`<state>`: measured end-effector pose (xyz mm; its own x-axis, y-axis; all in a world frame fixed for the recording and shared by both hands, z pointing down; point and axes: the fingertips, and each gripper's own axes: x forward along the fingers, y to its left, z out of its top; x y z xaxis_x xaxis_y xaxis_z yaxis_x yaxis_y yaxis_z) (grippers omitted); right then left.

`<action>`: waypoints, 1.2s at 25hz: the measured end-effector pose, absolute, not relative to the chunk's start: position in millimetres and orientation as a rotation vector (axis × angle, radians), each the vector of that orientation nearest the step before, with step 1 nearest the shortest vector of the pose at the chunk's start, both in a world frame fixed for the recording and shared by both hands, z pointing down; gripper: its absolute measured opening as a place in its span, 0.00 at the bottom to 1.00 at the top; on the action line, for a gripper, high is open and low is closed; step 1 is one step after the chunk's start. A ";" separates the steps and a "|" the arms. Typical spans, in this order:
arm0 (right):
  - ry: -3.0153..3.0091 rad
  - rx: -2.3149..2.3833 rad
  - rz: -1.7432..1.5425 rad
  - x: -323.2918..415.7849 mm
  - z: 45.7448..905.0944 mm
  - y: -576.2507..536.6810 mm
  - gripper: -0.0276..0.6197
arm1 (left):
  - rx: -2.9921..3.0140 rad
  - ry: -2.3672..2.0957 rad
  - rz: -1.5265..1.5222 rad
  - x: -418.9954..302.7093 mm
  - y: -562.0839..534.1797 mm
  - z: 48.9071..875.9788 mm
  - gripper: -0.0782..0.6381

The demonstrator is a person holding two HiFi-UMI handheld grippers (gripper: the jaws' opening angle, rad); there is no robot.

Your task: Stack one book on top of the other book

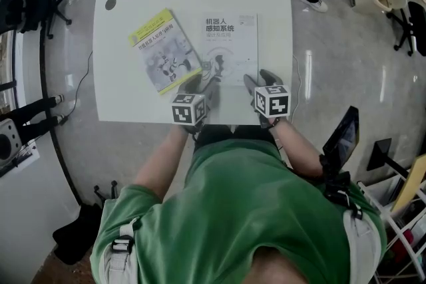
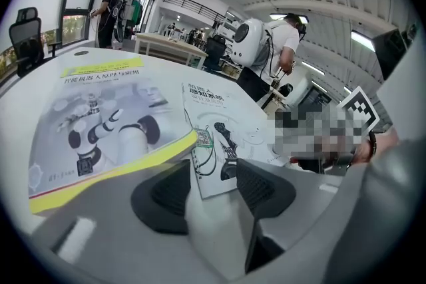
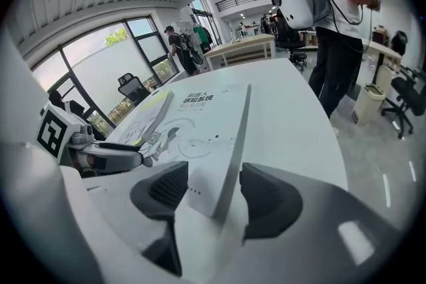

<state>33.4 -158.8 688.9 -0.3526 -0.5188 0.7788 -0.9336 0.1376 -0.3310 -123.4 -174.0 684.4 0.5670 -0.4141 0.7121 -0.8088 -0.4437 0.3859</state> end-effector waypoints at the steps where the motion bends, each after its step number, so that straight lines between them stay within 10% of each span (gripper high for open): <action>1: -1.936 1.383 1.134 32.5 690.7 -158.6 0.42 | 2.068 -0.974 0.694 -123.6 -174.0 685.5 0.43; 30: -1.852 1.262 1.004 38.9 695.3 -144.4 0.22 | 2.100 -0.868 0.754 -118.9 -162.2 680.1 0.28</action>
